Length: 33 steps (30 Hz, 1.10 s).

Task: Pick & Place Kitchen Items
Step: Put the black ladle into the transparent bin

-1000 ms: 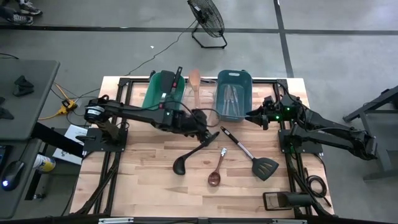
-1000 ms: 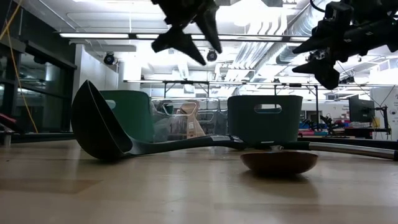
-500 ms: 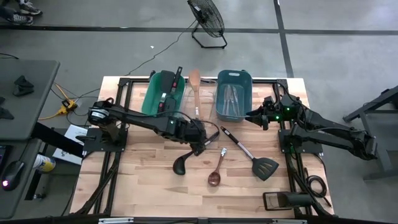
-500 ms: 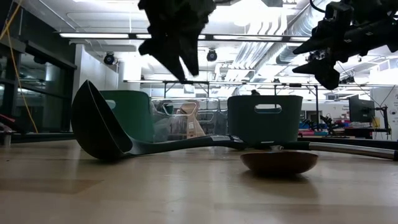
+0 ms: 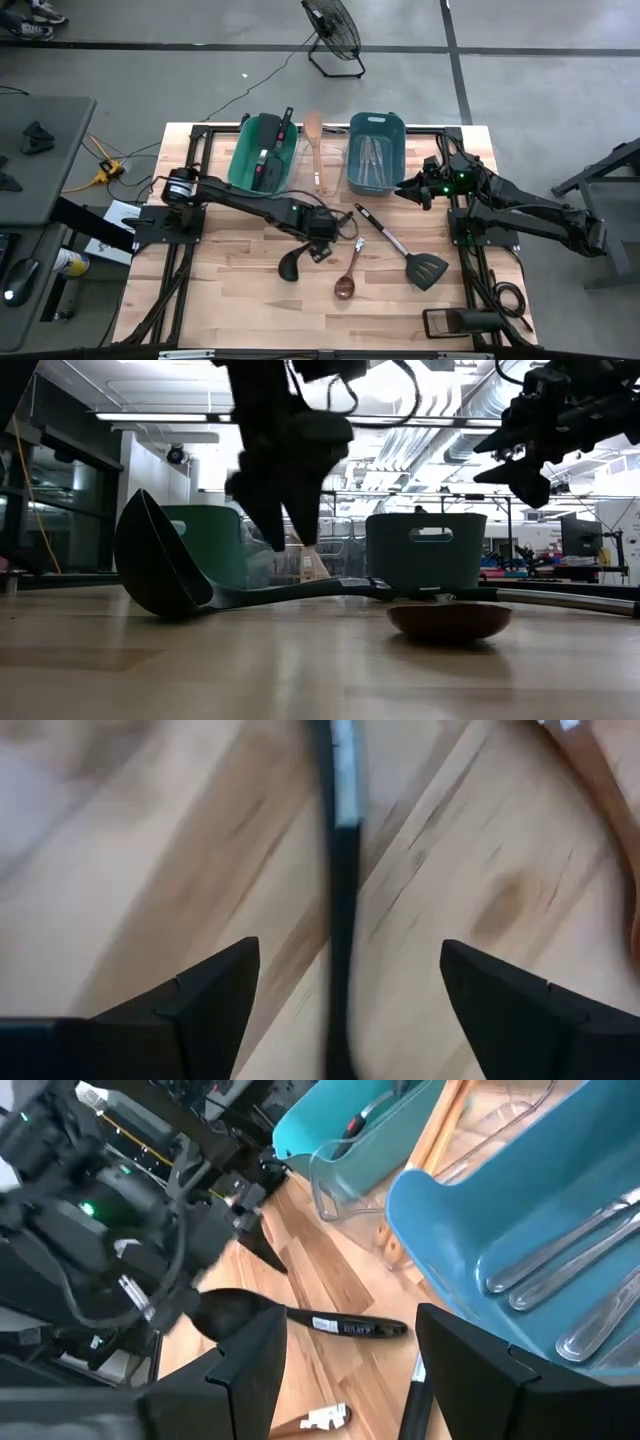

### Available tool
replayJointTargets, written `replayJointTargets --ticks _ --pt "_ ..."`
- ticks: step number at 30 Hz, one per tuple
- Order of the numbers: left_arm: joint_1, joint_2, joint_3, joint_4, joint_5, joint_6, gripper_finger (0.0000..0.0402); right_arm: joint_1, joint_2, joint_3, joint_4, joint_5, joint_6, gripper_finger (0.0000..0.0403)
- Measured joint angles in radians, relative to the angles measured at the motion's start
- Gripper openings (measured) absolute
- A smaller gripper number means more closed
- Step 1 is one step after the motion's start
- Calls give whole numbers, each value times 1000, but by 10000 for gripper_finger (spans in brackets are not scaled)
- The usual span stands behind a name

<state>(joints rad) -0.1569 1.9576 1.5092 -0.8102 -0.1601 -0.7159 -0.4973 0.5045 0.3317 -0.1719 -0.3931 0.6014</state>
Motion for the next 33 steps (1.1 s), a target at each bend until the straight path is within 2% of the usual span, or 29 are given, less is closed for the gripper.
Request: replayJointTargets --ticks 8,10,12,14,19,25,33 --pt "-14 63 -3 -102 53 -28 308 11 3 0 2 1 3 215" --pt "-14 80 2 -66 60 -37 308 13 3 0 0 5 3 215" --pt "-14 87 -3 -113 72 -41 308 13 6 0 2 8 3 215" --pt "-14 103 3 -73 84 -50 308 13 5 0 3 7 4 215" --pt "-13 115 2 -113 109 -52 305 13 6 0 0 3 7 215" --pt "-13 134 5 -128 158 -55 259 13 9 0 2 1 16 215" --pt "-13 148 4 -135 164 -65 178 13 9 0 3 -1 26 215"
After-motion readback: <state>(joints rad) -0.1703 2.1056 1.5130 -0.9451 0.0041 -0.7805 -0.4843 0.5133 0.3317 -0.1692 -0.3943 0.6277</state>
